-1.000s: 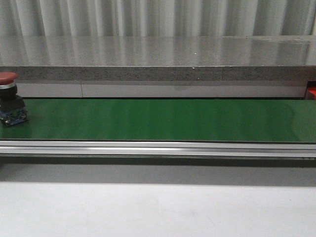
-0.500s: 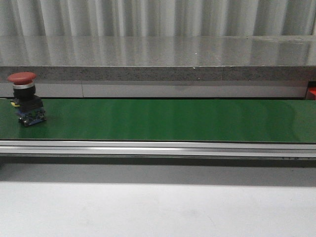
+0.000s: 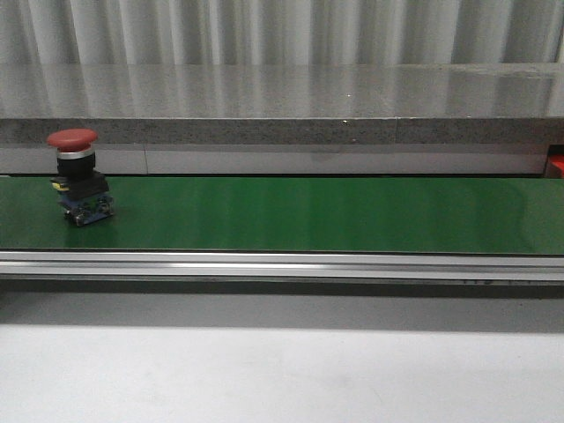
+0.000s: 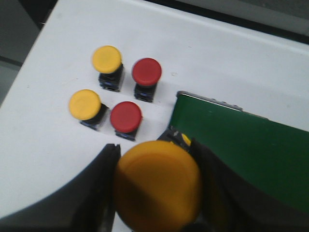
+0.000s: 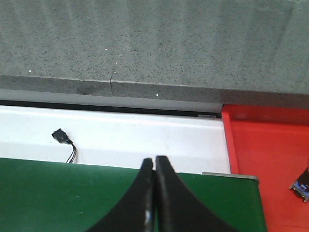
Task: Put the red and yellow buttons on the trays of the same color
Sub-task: 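Move the left gripper to a yellow push button and grasp it, then set the yellow button on the conveyor and open the left gripper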
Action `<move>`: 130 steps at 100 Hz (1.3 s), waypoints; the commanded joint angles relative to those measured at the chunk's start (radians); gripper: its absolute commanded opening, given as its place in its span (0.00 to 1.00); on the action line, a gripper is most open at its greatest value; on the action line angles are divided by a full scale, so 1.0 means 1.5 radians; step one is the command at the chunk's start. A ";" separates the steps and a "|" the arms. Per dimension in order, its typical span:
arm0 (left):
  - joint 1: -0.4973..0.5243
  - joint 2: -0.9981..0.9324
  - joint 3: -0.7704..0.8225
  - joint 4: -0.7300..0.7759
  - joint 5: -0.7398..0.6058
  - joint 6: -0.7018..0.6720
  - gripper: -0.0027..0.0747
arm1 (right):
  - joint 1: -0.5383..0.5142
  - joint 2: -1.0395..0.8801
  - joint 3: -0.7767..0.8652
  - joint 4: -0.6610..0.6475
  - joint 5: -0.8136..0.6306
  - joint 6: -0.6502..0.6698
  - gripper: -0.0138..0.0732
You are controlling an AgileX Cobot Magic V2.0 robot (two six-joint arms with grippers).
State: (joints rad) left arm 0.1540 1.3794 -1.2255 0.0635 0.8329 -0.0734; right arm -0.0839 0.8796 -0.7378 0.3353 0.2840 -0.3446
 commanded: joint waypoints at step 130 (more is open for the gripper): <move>-0.100 0.164 -0.024 0.059 0.033 0.001 0.05 | 0.000 -0.008 -0.018 -0.001 -0.043 -0.002 0.08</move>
State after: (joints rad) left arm 0.0058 1.6509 -1.2331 0.1332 0.8682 -0.0734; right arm -0.0839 0.8796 -0.7378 0.3353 0.2840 -0.3446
